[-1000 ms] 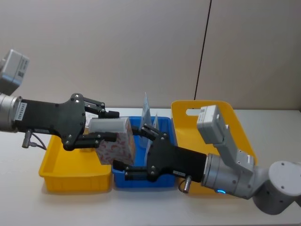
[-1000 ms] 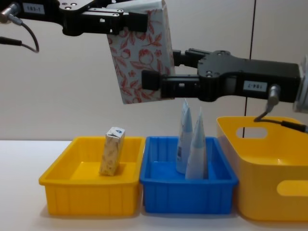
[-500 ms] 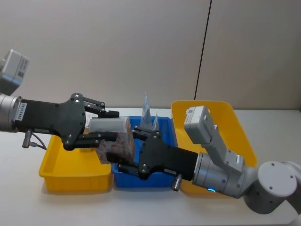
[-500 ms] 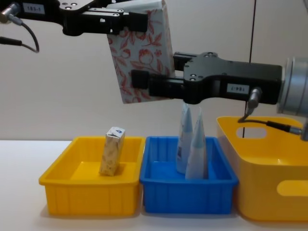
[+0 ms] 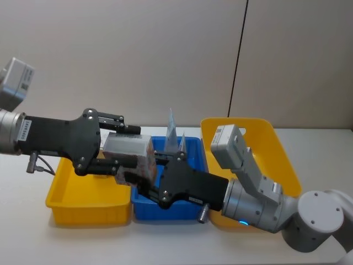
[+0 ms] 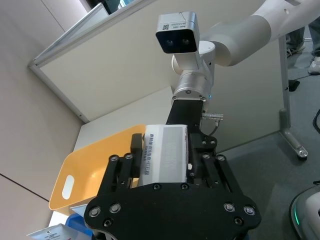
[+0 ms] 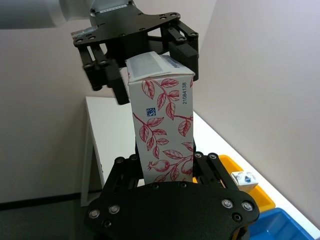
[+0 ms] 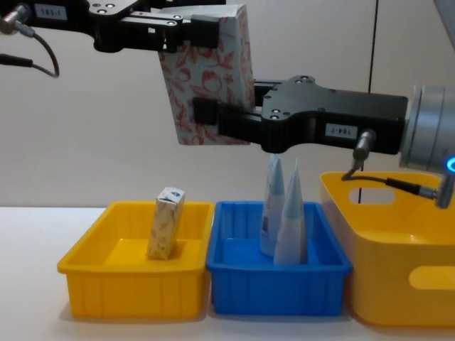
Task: Bimanual collaborative sorting of washing and personal care products
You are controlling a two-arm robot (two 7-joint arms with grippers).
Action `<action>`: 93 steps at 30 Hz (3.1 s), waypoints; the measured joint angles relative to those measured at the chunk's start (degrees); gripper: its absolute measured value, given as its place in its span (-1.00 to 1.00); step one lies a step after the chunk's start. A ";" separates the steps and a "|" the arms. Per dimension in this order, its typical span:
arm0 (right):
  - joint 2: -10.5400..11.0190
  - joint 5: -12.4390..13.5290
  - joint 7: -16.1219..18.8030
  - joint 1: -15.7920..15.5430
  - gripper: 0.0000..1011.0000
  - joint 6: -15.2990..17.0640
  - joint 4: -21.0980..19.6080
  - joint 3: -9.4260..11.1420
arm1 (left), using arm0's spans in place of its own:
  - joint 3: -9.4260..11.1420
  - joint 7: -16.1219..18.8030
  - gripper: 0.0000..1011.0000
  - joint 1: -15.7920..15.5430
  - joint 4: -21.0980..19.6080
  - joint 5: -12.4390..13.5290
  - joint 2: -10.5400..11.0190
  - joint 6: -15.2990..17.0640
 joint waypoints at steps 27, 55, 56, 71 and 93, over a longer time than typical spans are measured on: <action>3.64 3.89 0.53 -1.72 -0.25 0.29 -3.74 0.94 | 0.00 -0.05 0.98 0.00 0.00 0.01 0.01 0.00; 12.46 9.45 -0.96 -9.78 -0.25 2.42 -11.72 5.14 | 0.00 -0.04 0.98 0.00 0.00 0.01 0.01 0.00; 12.58 9.55 -1.27 -9.99 -0.25 2.45 -11.83 5.42 | 0.00 -0.04 0.98 0.00 0.00 0.01 0.01 0.00; 13.91 10.31 -9.56 -14.93 -0.25 2.85 -14.32 11.43 | 0.00 -0.05 0.98 0.01 0.00 0.01 0.01 0.00; 10.51 5.20 -25.14 -18.37 -0.25 5.27 -13.19 16.32 | 0.00 -0.04 0.98 0.01 0.00 0.01 0.01 0.00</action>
